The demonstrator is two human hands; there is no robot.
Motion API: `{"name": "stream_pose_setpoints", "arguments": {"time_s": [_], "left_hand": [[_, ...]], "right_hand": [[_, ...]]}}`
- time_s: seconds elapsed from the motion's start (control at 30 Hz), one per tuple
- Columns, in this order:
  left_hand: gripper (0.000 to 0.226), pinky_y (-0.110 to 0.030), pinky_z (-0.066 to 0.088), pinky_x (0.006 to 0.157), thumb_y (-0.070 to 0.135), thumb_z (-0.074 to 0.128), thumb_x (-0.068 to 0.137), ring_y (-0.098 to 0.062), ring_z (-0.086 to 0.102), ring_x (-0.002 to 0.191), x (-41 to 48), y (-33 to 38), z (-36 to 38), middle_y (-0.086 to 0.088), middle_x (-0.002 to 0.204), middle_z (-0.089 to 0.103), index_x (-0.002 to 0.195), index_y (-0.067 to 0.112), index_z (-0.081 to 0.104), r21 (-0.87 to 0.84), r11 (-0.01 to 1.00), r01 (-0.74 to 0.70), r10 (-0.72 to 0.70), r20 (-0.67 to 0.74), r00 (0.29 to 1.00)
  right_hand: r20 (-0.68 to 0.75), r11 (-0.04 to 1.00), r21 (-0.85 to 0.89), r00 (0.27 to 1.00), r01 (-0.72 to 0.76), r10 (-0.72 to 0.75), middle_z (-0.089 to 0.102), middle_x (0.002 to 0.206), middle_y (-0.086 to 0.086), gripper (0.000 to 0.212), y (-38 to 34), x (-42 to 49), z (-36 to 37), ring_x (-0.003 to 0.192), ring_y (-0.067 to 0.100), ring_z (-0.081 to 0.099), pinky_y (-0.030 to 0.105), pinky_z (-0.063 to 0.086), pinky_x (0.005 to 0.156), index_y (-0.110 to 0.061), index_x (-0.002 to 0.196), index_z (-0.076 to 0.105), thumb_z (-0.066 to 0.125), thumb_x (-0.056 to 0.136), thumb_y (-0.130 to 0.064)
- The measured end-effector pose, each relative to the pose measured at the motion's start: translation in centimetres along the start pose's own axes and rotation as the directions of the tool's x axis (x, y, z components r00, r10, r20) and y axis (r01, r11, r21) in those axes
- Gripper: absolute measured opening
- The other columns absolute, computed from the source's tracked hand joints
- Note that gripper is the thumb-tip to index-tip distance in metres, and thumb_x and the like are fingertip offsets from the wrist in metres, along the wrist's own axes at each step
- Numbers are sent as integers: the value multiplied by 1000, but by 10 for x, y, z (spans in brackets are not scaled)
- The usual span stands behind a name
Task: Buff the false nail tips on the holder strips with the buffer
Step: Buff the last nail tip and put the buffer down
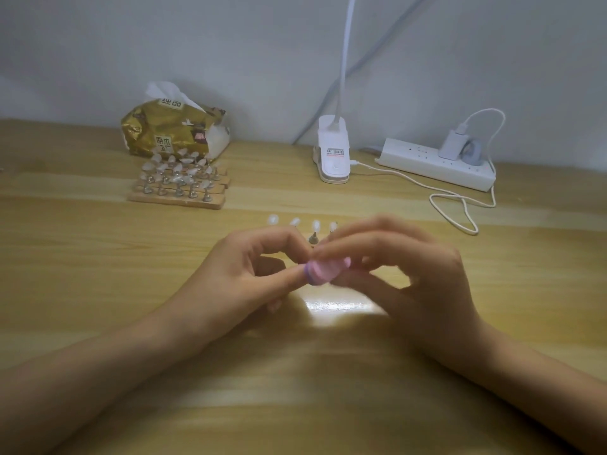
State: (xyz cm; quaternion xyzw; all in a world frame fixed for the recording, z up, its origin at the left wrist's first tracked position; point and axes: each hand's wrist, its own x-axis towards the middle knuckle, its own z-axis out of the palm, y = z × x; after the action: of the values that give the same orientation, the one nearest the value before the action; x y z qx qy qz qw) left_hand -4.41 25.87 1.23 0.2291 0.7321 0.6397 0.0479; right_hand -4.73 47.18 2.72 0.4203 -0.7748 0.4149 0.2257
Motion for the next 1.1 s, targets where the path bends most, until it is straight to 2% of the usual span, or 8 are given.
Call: {"name": "stream_pose_setpoints", "arguments": {"time_s": [0.13, 0.2, 0.33, 0.47, 0.63, 0.73, 0.87, 1.1], "left_hand": [[26, -22, 37, 49, 44, 73, 77, -14, 48, 52, -1, -1, -1, -13, 77, 68, 84, 20, 70, 30, 1000, 0, -1, 12, 1000], [16, -21, 37, 48, 35, 73, 80, -13, 48, 52, 0, -3, -1, -4, 70, 64, 83, 19, 69, 32, 999, -2, 2, 17, 1000], [20, -19, 38, 47, 43, 72, 77, -13, 49, 52, 1, -2, -1, -2, 77, 70, 82, 23, 70, 27, 1000, -10, 10, 10, 1000], [16, -18, 38, 48, 37, 70, 80, -12, 49, 51, 1, -3, -1, -2, 72, 65, 82, 21, 68, 53, 998, -16, 14, 29, 999], [20, -15, 38, 47, 42, 72, 77, -7, 48, 48, 1, -1, -1, 1, 77, 70, 82, 24, 69, 22, 1000, 1, -1, -10, 1000], [9, -12, 37, 47, 32, 74, 81, -6, 48, 47, 1, -1, 0, 8, 68, 66, 81, 24, 69, 16, 1000, -3, 3, -4, 1000], [6, -11, 38, 47, 29, 70, 82, -6, 48, 47, 0, 1, 0, 3, 79, 72, 83, 23, 71, 17, 1000, -10, 10, -20, 1000], [20, -17, 38, 48, 42, 70, 79, -8, 47, 50, 0, -1, 0, 4, 81, 69, 85, 23, 70, 27, 999, -20, 19, 4, 1000]], "right_hand": [[11, 1000, -9, 1000, -18, 19, 69, 101, 5, 16, 0, 1, 1, 87, 15, 67, 24, 55, 71, -8, 101, 76, 75, 86, -4], [61, 998, -14, 996, 60, -60, 70, 101, 5, 14, -3, -1, 4, 89, 16, 67, 25, 54, 74, -7, 100, 76, 75, 86, -4], [-20, 999, 12, 998, -52, 52, 68, 103, 3, 15, 3, 3, -4, 85, 11, 65, 22, 53, 69, -10, 101, 74, 72, 87, -7], [126, 995, -12, 988, 95, -93, 70, 104, 5, 12, -1, -2, 4, 94, 16, 67, 29, 54, 80, -6, 100, 77, 71, 90, -5], [7, 992, 125, 1000, -28, 27, 70, 98, 5, 15, -1, 1, -2, 77, 20, 66, 32, 56, 62, -12, 104, 72, 72, 90, -8], [48, 985, 167, 998, 36, -45, 68, 102, 4, 16, -6, -3, 2, 78, 20, 65, 29, 55, 62, -14, 106, 70, 72, 90, -11], [-83, 999, 18, 996, -41, 42, 66, 104, -3, 15, 1, 3, -7, 90, 26, 62, 32, 53, 61, -23, 103, 66, 71, 90, -16], [25, 989, -130, 997, 73, -71, 69, 101, 4, 15, 2, 0, -1, 95, 23, 66, 32, 54, 75, -12, 102, 75, 75, 87, -10]]}}
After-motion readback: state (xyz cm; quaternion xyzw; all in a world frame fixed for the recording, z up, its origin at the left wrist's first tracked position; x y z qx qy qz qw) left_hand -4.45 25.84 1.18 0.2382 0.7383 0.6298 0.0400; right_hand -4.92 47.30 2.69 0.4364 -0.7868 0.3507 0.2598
